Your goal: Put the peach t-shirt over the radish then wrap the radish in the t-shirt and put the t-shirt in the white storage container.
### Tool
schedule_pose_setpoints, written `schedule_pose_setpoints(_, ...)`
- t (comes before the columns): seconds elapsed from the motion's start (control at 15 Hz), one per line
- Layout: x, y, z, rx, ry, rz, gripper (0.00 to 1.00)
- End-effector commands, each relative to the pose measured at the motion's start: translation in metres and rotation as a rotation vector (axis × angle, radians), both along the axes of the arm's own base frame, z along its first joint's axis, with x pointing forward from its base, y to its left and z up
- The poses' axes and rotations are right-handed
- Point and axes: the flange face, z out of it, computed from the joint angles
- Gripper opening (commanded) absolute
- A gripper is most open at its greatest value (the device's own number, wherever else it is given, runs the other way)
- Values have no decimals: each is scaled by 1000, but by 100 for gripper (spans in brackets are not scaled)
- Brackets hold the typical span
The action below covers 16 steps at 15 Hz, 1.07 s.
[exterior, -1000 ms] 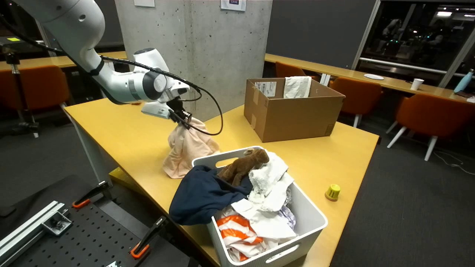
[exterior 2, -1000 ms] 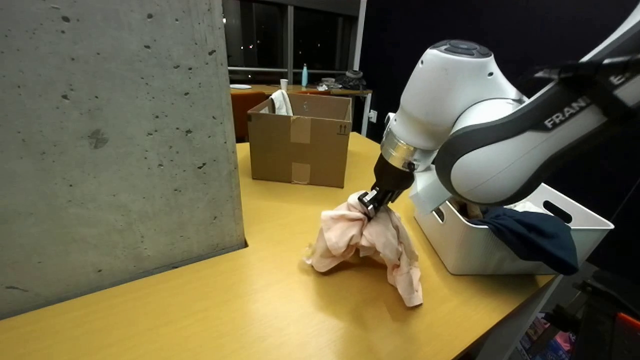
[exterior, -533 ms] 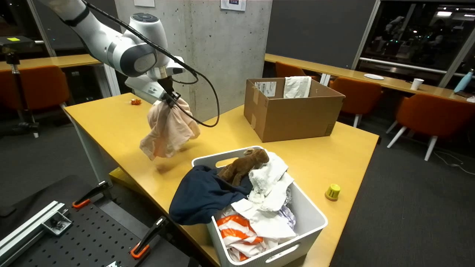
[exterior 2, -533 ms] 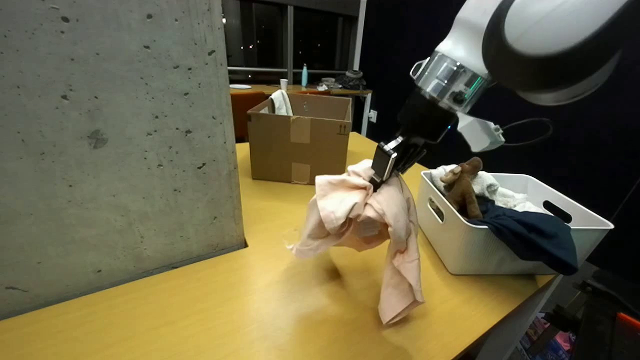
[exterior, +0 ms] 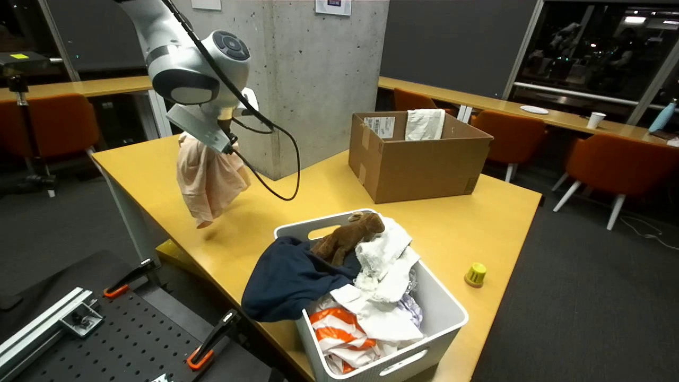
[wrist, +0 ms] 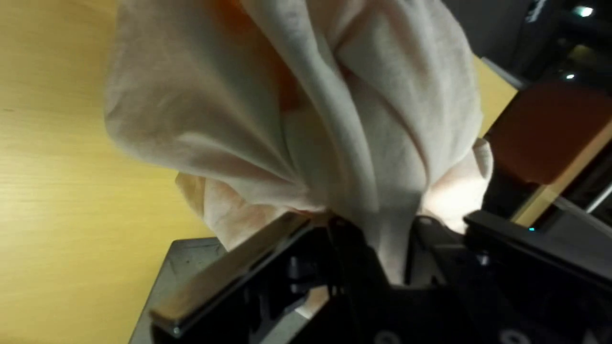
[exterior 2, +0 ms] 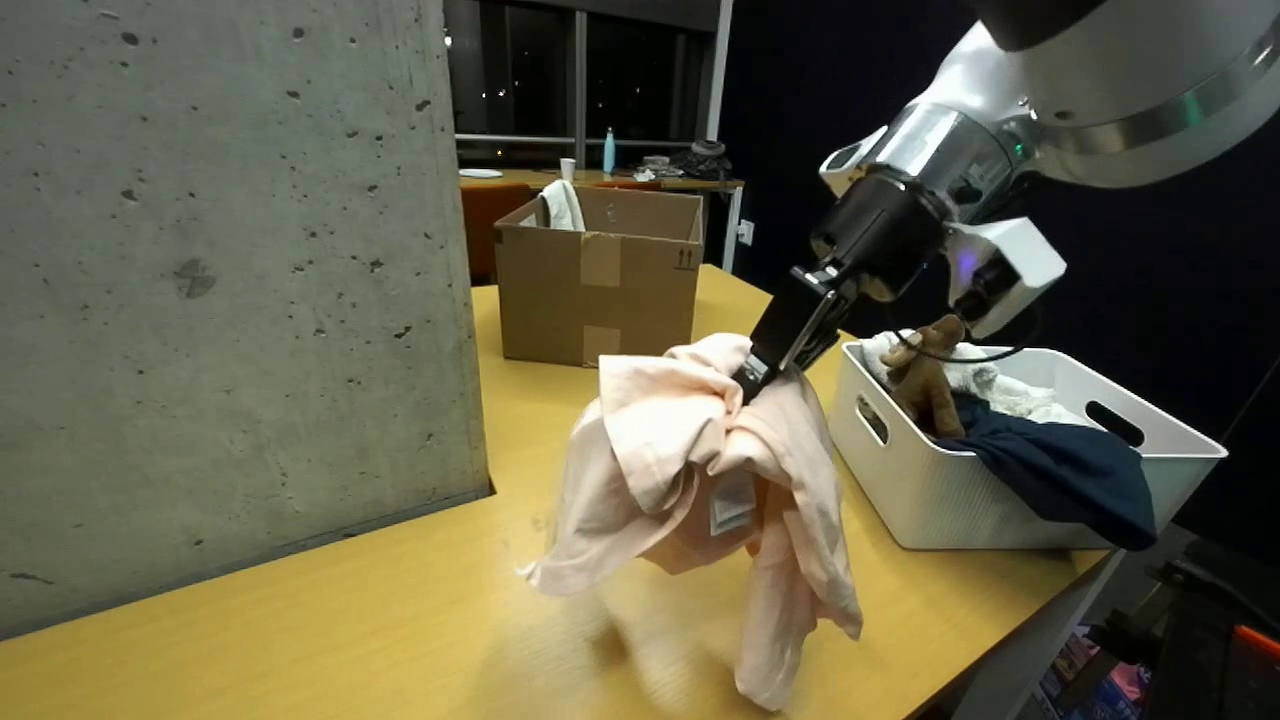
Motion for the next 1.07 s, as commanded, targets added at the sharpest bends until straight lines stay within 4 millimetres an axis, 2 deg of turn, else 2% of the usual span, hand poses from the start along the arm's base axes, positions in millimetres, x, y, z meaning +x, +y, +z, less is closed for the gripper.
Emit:
schedule_pose_setpoints(0.0,1,10,-42,157,49,114,5)
schedule_pose_setpoints(0.2,-6,27,-89,252,147,216,5)
schedule_pose_setpoints(0.4,-7,22,-120,296,277,264,5)
schedule_pose_setpoints(0.67,6,-6,-136,237,295,200,5)
schedule_pose_setpoints(0.87,19,-24,-134,142,249,128,5)
schedule_pose_setpoints(1.0,26,-30,-133,60,220,73,5)
